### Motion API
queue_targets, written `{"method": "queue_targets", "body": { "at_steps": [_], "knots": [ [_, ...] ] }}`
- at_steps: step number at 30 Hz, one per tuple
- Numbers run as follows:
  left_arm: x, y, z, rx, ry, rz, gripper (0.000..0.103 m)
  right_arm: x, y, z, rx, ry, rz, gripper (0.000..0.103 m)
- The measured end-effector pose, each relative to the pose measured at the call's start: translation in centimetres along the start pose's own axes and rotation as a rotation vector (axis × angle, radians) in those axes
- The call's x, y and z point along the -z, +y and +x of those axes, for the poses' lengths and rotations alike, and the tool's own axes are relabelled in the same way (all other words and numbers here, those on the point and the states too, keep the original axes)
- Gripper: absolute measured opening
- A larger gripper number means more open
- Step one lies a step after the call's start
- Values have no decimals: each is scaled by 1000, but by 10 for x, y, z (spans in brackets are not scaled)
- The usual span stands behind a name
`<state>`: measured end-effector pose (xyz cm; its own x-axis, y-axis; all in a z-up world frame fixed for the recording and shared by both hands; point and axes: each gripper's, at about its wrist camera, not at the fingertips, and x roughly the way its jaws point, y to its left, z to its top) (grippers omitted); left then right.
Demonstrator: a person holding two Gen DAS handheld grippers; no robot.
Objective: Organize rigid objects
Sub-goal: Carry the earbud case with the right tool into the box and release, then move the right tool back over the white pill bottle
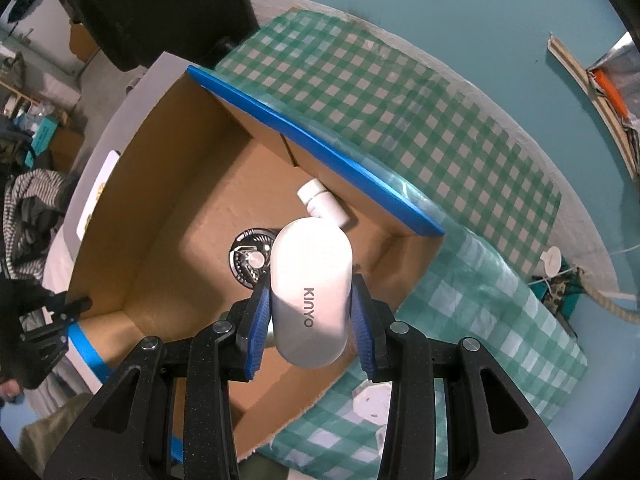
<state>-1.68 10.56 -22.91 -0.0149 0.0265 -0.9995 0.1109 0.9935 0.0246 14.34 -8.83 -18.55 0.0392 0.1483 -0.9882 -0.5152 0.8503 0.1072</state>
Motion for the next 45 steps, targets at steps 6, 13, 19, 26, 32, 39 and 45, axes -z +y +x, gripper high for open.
{"method": "queue_targets", "body": {
  "at_steps": [6,13,19,26,32,39,45],
  "knots": [
    [3,2,1,2,-2,-6,6,-1,-2,1,14,-16,10,37],
    [4,3,1,2,-2,-4,7,3,-9,-4,20,-34,37,43],
    [6,3,1,0,0,3,7,12,-10,-14,14,-46,48,47],
    [6,2,1,-2,0,9,7,22,-10,-35,15,-83,65,53],
    [6,2,1,-1,0,12,7,31,-12,-51,37,-108,65,56],
    [7,0,0,-2,1,18,7,50,-19,-63,42,-120,89,56],
    [6,-1,0,-4,1,24,7,71,-31,-70,56,-125,128,57]
  ]
}}
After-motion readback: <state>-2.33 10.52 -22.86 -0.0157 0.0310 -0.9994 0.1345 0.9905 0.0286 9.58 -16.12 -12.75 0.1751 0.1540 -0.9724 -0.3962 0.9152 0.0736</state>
